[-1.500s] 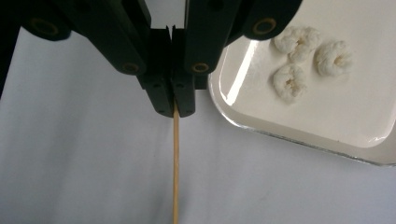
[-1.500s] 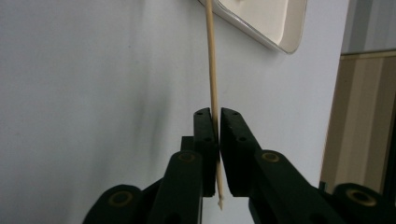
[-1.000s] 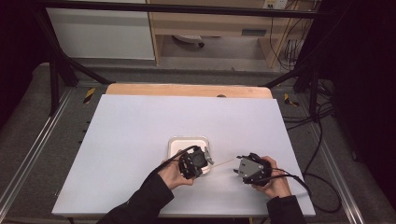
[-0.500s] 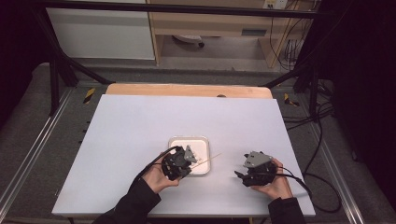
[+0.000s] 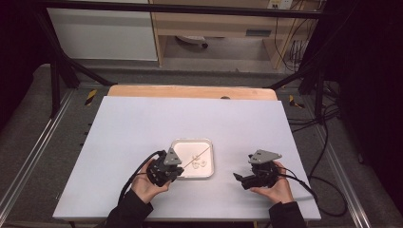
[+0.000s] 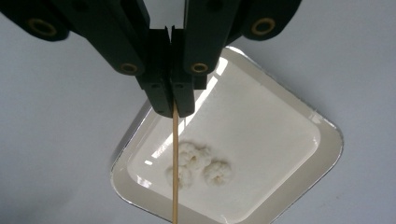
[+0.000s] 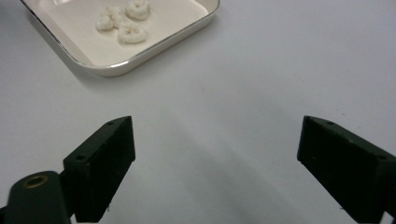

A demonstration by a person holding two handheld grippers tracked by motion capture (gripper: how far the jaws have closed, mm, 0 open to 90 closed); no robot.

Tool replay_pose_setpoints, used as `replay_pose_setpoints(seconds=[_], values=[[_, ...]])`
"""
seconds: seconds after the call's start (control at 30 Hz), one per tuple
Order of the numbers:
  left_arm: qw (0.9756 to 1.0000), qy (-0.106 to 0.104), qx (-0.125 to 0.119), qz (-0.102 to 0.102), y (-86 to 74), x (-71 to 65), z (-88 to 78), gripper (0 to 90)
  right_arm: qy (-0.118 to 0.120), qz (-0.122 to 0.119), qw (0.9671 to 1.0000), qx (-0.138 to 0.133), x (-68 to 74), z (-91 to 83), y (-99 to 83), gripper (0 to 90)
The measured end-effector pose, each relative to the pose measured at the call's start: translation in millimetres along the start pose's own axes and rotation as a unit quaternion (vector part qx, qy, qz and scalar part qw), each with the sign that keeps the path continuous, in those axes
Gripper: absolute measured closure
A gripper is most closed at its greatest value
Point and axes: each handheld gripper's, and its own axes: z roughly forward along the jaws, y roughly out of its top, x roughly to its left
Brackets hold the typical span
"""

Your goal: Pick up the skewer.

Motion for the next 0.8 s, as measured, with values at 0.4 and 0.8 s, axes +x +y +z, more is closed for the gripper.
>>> replay_pose_setpoints(seconds=[0.4, 0.8], values=[[0.9978, 0.014, -0.045, -0.047, -24.9, 11.7, -14.0, 88.5, 0.02, 0.039, 0.999, 0.001, 7.9, 15.4, 24.5, 2.8], [0.996, 0.021, -0.068, -0.054, -33.7, 13.9, -18.8, 88.5, 0.015, 0.049, 0.9987, -0.004, 18.2, 31.9, 51.4, 1.4]])
